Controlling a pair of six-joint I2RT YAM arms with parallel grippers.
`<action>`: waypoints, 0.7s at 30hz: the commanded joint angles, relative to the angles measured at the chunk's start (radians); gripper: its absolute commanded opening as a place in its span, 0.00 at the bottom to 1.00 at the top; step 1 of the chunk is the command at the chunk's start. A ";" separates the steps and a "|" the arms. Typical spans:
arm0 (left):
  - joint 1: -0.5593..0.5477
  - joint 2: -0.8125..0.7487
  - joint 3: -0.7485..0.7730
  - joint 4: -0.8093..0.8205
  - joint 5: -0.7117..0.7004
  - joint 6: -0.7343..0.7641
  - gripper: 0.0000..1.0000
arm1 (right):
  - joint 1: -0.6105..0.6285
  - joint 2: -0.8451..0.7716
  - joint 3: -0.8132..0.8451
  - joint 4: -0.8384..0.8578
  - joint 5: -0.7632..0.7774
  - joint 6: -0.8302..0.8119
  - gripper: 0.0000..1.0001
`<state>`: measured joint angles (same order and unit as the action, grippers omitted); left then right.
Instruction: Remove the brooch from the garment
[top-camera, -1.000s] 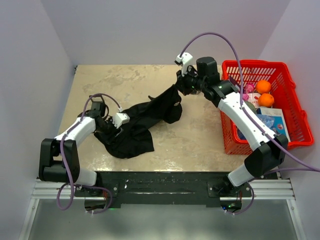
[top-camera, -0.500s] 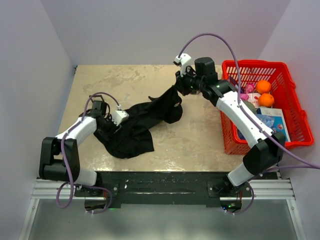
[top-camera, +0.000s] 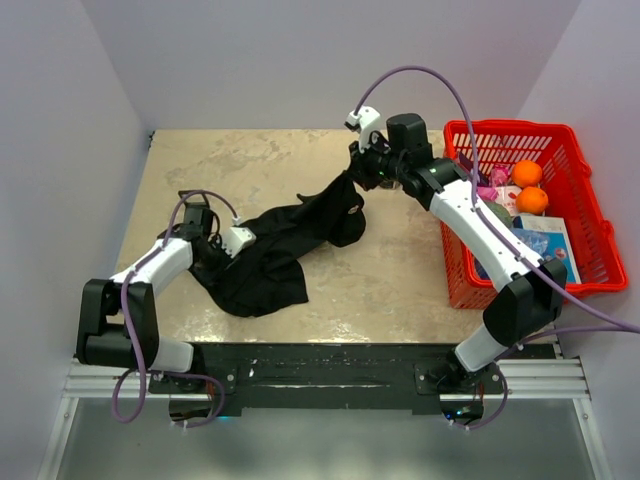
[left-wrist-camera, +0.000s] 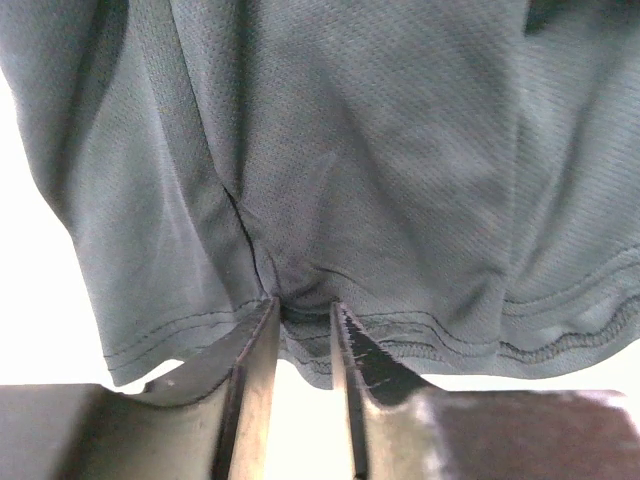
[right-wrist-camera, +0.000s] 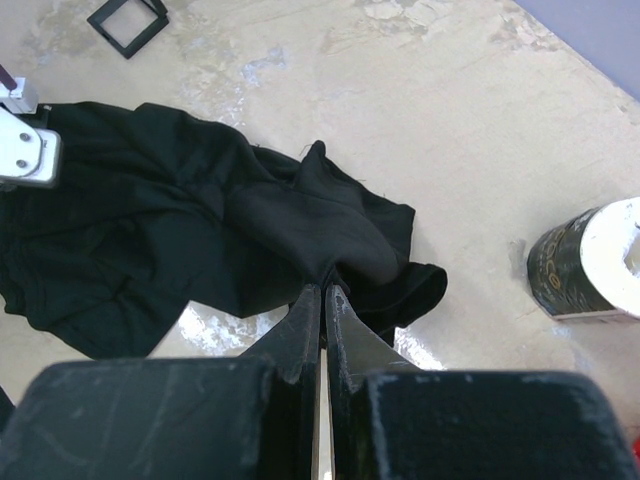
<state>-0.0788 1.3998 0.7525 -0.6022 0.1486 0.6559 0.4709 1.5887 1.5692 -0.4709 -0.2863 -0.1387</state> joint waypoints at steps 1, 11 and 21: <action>0.002 0.016 0.016 0.022 -0.020 0.002 0.26 | -0.003 -0.007 0.040 0.031 -0.010 0.002 0.00; 0.005 -0.067 0.083 -0.036 0.032 0.008 0.00 | -0.005 0.007 0.020 0.049 0.058 -0.016 0.00; 0.014 -0.117 0.686 -0.246 -0.110 0.074 0.00 | -0.115 -0.021 0.061 0.167 0.007 0.004 0.00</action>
<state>-0.0769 1.3140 1.2320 -0.7509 0.0952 0.6857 0.3840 1.6299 1.5993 -0.4412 -0.2604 -0.1402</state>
